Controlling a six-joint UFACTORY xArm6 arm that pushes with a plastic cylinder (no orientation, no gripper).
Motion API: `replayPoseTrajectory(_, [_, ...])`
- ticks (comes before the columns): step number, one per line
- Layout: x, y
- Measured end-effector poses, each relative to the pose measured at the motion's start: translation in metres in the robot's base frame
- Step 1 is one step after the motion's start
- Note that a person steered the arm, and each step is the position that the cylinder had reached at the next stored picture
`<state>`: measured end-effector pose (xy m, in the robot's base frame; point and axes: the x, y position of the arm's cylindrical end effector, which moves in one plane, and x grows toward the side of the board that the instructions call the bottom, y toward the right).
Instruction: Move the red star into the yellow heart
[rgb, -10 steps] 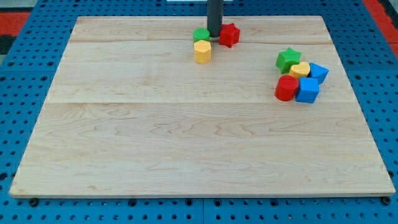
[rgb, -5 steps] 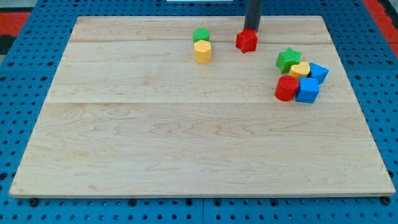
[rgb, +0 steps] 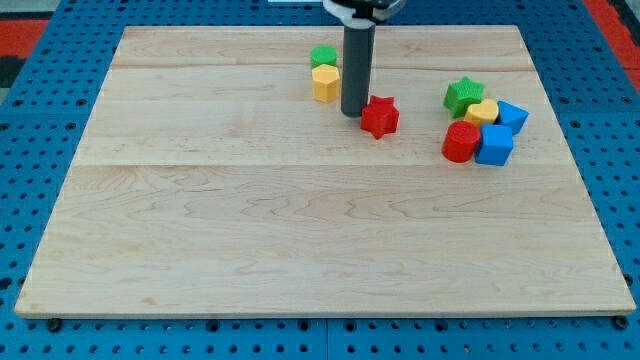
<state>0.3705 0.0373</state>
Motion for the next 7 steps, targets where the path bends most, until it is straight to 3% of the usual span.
replayPoseTrajectory(7, [0.006,0.083])
